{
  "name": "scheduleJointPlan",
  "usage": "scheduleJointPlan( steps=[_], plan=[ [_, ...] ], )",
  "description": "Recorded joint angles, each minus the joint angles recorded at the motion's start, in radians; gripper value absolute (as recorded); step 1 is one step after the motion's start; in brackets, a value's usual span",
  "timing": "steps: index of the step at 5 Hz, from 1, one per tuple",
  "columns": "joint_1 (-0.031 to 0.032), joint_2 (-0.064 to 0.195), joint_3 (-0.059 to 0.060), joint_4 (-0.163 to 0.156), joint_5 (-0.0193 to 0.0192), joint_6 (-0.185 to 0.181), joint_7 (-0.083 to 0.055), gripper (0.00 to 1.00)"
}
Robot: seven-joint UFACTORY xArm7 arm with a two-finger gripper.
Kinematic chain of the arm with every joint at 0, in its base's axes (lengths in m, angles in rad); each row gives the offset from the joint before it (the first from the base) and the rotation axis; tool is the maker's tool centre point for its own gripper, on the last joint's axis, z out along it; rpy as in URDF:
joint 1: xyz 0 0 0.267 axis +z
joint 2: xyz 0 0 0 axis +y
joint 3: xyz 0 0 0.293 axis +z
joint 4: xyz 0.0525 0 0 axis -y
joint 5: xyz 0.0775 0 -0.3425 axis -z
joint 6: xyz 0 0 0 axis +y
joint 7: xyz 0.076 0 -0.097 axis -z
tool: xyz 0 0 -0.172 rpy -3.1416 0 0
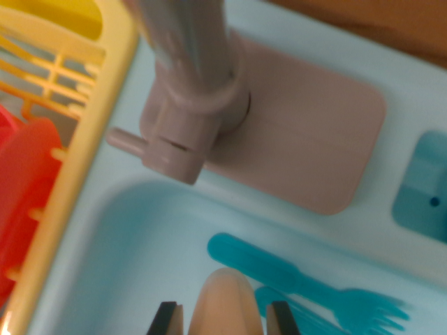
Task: Pick detergent from the sink
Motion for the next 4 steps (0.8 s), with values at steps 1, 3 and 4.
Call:
scheduleJointPlan(
  steps=[1, 3, 4],
  plan=[
    [0.0, -0.012, 0.0, 0.028, -0.0029, 0.04, 0.004, 1.0],
    [0.0, -0.026, -0.001, 0.058, -0.006, 0.083, 0.008, 1.0],
    [0.0, -0.026, -0.001, 0.058, -0.006, 0.083, 0.008, 1.0]
  ],
)
